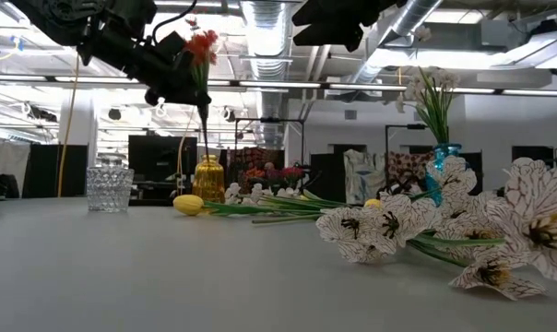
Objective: Sort flowers into vase by color
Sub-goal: Put the top red flowers into the yellow vase
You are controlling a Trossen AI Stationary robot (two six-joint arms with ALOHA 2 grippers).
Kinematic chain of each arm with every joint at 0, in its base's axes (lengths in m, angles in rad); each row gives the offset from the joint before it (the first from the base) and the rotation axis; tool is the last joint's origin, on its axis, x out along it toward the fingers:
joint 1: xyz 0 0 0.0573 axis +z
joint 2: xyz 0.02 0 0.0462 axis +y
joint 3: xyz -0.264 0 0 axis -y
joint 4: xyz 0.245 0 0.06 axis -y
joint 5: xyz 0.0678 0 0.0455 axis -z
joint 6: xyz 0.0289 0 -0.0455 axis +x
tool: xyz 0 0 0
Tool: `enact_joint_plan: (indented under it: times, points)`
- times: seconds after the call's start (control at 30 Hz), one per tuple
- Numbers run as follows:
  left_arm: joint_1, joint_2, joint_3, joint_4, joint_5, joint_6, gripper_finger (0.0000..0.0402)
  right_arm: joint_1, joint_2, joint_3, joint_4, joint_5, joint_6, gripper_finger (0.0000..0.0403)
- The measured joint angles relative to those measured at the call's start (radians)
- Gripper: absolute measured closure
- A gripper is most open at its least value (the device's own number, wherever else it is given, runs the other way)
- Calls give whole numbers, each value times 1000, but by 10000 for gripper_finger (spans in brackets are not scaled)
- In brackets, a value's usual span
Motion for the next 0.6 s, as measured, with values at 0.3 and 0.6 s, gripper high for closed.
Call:
enact_joint_plan:
  times: [0.3, 0.6]
  points:
    - [0, 0, 0, -164, -30, 70, 225, 0, 0, 0, 0, 0, 0, 154]
    - [0, -31, 0, -329, -77, 177, 219, 0, 0, 0, -10, 0, 0, 154]
